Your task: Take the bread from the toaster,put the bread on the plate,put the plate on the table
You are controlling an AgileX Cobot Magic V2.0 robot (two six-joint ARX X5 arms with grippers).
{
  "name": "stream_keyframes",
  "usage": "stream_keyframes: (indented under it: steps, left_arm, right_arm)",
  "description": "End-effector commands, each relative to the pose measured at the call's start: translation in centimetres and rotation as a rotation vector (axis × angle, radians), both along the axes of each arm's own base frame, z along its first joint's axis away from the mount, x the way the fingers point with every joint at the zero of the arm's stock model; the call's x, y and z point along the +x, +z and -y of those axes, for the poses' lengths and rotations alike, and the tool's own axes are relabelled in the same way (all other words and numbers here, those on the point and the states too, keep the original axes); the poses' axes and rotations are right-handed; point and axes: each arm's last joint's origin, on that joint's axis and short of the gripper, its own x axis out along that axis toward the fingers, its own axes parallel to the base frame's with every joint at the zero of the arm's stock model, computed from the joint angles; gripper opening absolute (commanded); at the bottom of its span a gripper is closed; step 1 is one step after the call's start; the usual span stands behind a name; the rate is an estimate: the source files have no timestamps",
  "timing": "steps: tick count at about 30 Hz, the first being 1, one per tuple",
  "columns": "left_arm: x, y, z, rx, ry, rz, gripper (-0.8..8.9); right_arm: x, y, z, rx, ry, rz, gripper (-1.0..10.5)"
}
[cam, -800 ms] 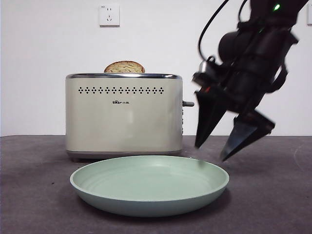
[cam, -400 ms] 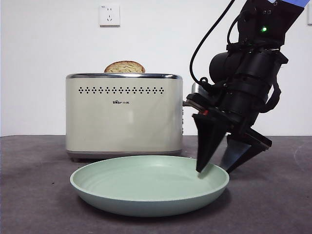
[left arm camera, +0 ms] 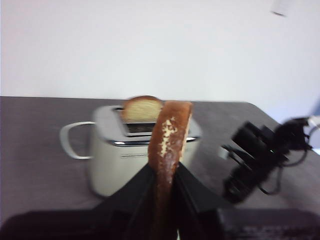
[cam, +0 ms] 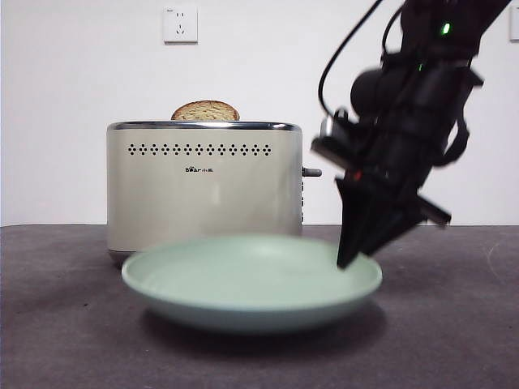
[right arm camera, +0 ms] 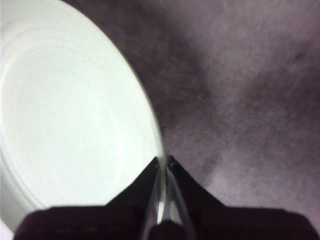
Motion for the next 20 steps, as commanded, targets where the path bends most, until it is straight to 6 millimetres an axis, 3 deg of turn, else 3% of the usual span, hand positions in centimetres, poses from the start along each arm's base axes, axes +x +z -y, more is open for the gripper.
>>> stream_keyframes:
  steps: [1, 6, 11, 16, 20]
  left_arm:
    - [2.4, 0.4, 1.5, -0.007, -0.099, -0.036, -0.09]
    - [7.7, 0.3, 4.6, 0.022, -0.294, -0.132, -0.09]
    - [14.1, -1.4, 8.5, -0.021, -0.573, -0.276, -0.09]
    - [19.4, -4.1, 11.6, -0.126, -0.756, -0.415, -0.09]
    - [22.1, -6.5, 13.0, -0.137, -0.749, -0.521, -0.09]
  right_arm:
    - [-0.8, 2.6, 0.2, 0.043, -0.013, 0.064, -0.1]
    - [-2.2, 6.6, 0.8, 0.097, -0.019, 0.178, -0.1]
    - [-4.1, 10.1, 1.7, 0.144, -0.019, 0.287, -0.1]
    - [-5.4, 11.7, 2.5, 0.106, -0.046, 0.335, -0.1]
    - [-5.9, 11.9, 2.7, 0.095, -0.044, 0.312, -0.1]
